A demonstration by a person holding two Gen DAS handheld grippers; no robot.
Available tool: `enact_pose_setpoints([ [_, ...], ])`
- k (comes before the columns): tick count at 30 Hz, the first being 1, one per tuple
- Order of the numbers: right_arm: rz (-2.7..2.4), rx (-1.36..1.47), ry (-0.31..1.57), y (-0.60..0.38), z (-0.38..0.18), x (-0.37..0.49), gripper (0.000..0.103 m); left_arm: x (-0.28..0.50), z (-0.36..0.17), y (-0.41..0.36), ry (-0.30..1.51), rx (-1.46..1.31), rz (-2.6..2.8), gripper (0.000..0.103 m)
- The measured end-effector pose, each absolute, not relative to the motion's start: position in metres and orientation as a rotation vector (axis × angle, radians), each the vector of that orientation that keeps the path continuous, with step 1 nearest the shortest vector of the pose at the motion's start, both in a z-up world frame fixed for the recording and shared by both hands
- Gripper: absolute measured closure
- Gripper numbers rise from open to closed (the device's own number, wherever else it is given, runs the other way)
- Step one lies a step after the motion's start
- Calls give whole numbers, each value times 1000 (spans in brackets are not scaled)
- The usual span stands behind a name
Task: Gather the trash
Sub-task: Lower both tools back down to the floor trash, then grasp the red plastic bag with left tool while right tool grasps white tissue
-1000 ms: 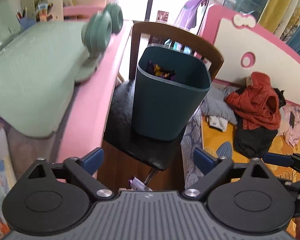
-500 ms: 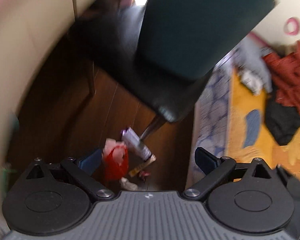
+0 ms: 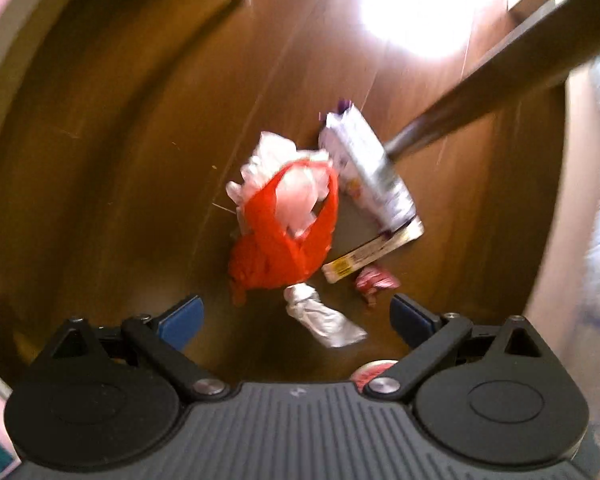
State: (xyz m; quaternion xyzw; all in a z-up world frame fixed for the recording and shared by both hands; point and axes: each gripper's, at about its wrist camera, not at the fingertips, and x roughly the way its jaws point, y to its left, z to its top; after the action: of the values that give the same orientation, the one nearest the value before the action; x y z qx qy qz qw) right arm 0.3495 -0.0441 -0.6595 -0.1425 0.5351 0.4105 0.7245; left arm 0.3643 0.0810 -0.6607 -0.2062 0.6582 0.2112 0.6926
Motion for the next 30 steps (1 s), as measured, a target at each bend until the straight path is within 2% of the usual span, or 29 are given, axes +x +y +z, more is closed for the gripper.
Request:
enact_pose_setpoints([
  [4, 902, -376, 1196, -28, -725, 345, 20, 367, -732, 87, 1536, -428, 442, 3],
  [10, 944, -456, 1204, -3, -793, 340, 21, 364, -827, 99, 1649, -347, 442, 3],
  [11, 959, -459, 1219, 1, -804, 339, 22, 364, -839, 100, 1658, -335, 439, 3],
  [13, 981, -481, 1235, 10, -823, 337, 29, 364, -859, 101, 1671, -318, 423, 3],
  [17, 955, -498, 1242, 19, -848, 335, 30, 366, -887, 100, 1686, -310, 382, 3],
  [20, 938, -514, 1268, 23, -859, 334, 44, 366, -895, 99, 1692, -318, 365, 4],
  [22, 943, -521, 1273, 23, -861, 332, 51, 366, -897, 98, 1683, -309, 358, 10],
  [24, 943, -525, 1277, 23, -862, 331, 59, 363, -896, 98, 1686, -307, 362, 29],
  [27, 934, -524, 1296, 24, -861, 331, 76, 360, -893, 100, 1687, -317, 398, 45],
  [28, 927, -515, 1316, 24, -861, 333, 84, 358, -890, 102, 1687, -323, 410, 47],
  [30, 904, -477, 1362, 22, -858, 337, 93, 355, -884, 101, 1679, -311, 431, 52],
])
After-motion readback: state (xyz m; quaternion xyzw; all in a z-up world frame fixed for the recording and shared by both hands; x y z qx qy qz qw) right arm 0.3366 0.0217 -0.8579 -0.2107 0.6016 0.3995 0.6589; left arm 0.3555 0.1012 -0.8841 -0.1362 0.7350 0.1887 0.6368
